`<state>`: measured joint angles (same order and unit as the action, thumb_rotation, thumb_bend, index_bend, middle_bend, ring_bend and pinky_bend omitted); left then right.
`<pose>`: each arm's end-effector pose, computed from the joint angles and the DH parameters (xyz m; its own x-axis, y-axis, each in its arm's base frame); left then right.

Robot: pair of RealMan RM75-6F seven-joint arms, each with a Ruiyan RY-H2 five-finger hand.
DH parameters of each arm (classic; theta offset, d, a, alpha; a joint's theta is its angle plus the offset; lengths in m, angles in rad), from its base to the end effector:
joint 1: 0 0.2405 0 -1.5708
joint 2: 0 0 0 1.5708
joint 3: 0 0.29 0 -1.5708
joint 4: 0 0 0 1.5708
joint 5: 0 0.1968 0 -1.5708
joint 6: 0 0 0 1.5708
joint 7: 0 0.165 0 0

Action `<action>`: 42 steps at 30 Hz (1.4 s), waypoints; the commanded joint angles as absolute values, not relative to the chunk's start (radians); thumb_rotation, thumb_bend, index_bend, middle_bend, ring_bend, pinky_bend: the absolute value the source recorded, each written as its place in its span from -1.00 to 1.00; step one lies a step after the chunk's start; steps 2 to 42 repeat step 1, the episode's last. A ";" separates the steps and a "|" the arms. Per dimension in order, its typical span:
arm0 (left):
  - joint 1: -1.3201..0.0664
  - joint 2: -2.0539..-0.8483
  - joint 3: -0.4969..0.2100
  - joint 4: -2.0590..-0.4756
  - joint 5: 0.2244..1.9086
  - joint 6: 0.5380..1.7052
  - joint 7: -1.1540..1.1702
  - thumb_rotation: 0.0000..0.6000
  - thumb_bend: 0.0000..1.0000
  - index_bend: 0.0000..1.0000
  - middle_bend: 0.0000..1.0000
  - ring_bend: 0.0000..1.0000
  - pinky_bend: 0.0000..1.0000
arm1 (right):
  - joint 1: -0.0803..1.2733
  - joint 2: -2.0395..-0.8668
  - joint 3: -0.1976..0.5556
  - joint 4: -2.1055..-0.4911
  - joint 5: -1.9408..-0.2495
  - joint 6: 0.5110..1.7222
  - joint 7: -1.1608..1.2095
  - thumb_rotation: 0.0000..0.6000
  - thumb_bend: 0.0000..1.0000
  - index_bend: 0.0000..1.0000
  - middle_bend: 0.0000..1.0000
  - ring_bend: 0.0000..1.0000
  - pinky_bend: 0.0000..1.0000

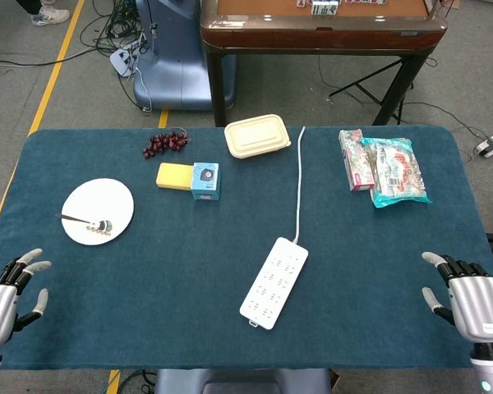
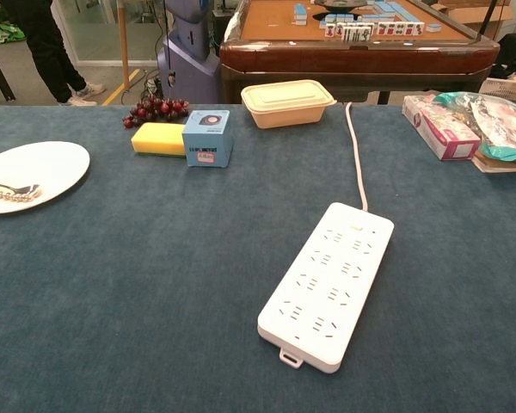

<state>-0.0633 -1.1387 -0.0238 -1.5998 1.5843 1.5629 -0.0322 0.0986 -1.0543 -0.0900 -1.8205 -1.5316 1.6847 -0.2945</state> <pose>-0.3259 0.1906 0.1825 0.3608 -0.0383 0.9319 0.9290 -0.0736 -0.3627 -0.2962 -0.1775 0.2015 0.5335 0.0604 0.8436 -0.8445 -0.0169 0.5353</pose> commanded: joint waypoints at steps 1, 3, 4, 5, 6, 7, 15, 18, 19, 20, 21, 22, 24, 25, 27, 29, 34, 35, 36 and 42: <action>-0.068 -1.145 -0.022 -1.599 1.588 1.555 -0.023 1.00 -0.03 -0.33 -0.64 -0.64 0.07 | 0.091 -1.041 -0.076 -1.811 -1.517 1.662 -0.266 1.00 -0.51 -0.41 -0.25 -0.15 -0.11; -0.068 -1.145 -0.022 -1.599 1.588 1.555 -0.023 1.00 -0.03 -0.33 -0.64 -0.64 0.07 | 0.091 -1.041 -0.076 -1.811 -1.517 1.662 -0.266 1.00 -0.51 -0.41 -0.25 -0.15 -0.11; -0.068 -1.145 -0.022 -1.599 1.588 1.555 -0.023 1.00 -0.03 -0.33 -0.64 -0.64 0.07 | 0.091 -1.041 -0.076 -1.811 -1.517 1.662 -0.266 1.00 -0.51 -0.41 -0.25 -0.15 -0.11; -0.068 -1.145 -0.022 -1.599 1.588 1.555 -0.023 1.00 -0.03 -0.33 -0.64 -0.64 0.07 | 0.091 -1.041 -0.076 -1.811 -1.517 1.662 -0.266 1.00 -0.51 -0.41 -0.25 -0.15 -0.11; -0.068 -1.145 -0.022 -1.599 1.588 1.555 -0.023 1.00 -0.03 -0.33 -0.64 -0.64 0.07 | 0.091 -1.041 -0.076 -1.811 -1.517 1.662 -0.266 1.00 -0.51 -0.41 -0.25 -0.15 -0.11; -0.068 -1.145 -0.022 -1.599 1.588 1.555 -0.023 1.00 -0.03 -0.33 -0.64 -0.64 0.07 | 0.091 -1.041 -0.076 -1.811 -1.517 1.662 -0.266 1.00 -0.51 -0.41 -0.25 -0.15 -0.11; -0.068 -1.145 -0.022 -1.599 1.588 1.555 -0.023 1.00 -0.03 -0.33 -0.64 -0.64 0.07 | 0.091 -1.041 -0.076 -1.811 -1.517 1.662 -0.266 1.00 -0.51 -0.41 -0.25 -0.15 -0.11; -0.068 -1.145 -0.022 -1.599 1.588 1.555 -0.023 1.00 -0.03 -0.33 -0.64 -0.64 0.07 | 0.091 -1.041 -0.076 -1.811 -1.517 1.662 -0.266 1.00 -0.51 -0.41 -0.25 -0.15 -0.11; -0.068 -1.145 -0.022 -1.599 1.588 1.555 -0.023 1.00 -0.03 -0.33 -0.64 -0.64 0.07 | 0.091 -1.041 -0.076 -1.811 -1.517 1.662 -0.266 1.00 -0.51 -0.41 -0.25 -0.15 -0.11; -0.068 -1.145 -0.022 -1.599 1.588 1.555 -0.023 1.00 -0.03 -0.33 -0.64 -0.64 0.07 | 0.091 -1.041 -0.076 -1.811 -1.517 1.662 -0.266 1.00 -0.51 -0.41 -0.25 -0.15 -0.11; -0.068 -1.145 -0.022 -1.599 1.588 1.555 -0.023 1.00 -0.03 -0.33 -0.64 -0.64 0.07 | 0.091 -1.041 -0.076 -1.811 -1.517 1.662 -0.266 1.00 -0.51 -0.41 -0.25 -0.15 -0.11; -0.068 -1.145 -0.022 -1.599 1.588 1.555 -0.023 1.00 -0.03 -0.33 -0.64 -0.64 0.07 | 0.091 -1.041 -0.076 -1.811 -1.517 1.662 -0.266 1.00 -0.51 -0.41 -0.25 -0.15 -0.11; -0.068 -1.145 -0.022 -1.599 1.588 1.555 -0.023 1.00 -0.03 -0.33 -0.64 -0.64 0.07 | 0.091 -1.041 -0.076 -1.811 -1.517 1.662 -0.266 1.00 -0.51 -0.41 -0.25 -0.15 -0.11; -0.068 -1.145 -0.022 -1.599 1.588 1.555 -0.023 1.00 -0.03 -0.33 -0.64 -0.64 0.07 | 0.091 -1.041 -0.076 -1.811 -1.517 1.662 -0.266 1.00 -0.51 -0.41 -0.25 -0.15 -0.11; -0.068 -1.145 -0.022 -1.599 1.588 1.555 -0.023 1.00 -0.03 -0.33 -0.64 -0.64 0.07 | 0.091 -1.041 -0.076 -1.811 -1.517 1.662 -0.266 1.00 -0.51 -0.41 -0.25 -0.15 -0.11; -0.068 -1.145 -0.022 -1.599 1.588 1.555 -0.023 1.00 -0.03 -0.33 -0.64 -0.64 0.07 | 0.091 -1.041 -0.076 -1.811 -1.517 1.662 -0.266 1.00 -0.51 -0.41 -0.25 -0.15 -0.11; -0.068 -1.145 -0.022 -1.599 1.588 1.555 -0.023 1.00 -0.03 -0.33 -0.64 -0.64 0.07 | 0.091 -1.041 -0.076 -1.811 -1.517 1.662 -0.266 1.00 -0.51 -0.41 -0.25 -0.15 -0.11; -0.068 -1.145 -0.022 -1.599 1.588 1.555 -0.023 1.00 -0.03 -0.33 -0.64 -0.64 0.07 | 0.091 -1.041 -0.076 -1.811 -1.517 1.662 -0.266 1.00 -0.51 -0.41 -0.25 -0.15 -0.11; -0.068 -1.145 -0.022 -1.599 1.588 1.555 -0.023 1.00 -0.03 -0.33 -0.64 -0.64 0.07 | 0.091 -1.041 -0.076 -1.811 -1.517 1.662 -0.266 1.00 -0.51 -0.41 -0.25 -0.15 -0.11; -0.068 -1.145 -0.022 -1.599 1.588 1.555 -0.023 1.00 -0.03 -0.33 -0.64 -0.64 0.07 | 0.091 -1.041 -0.076 -1.811 -1.517 1.662 -0.266 1.00 -0.51 -0.41 -0.25 -0.15 -0.11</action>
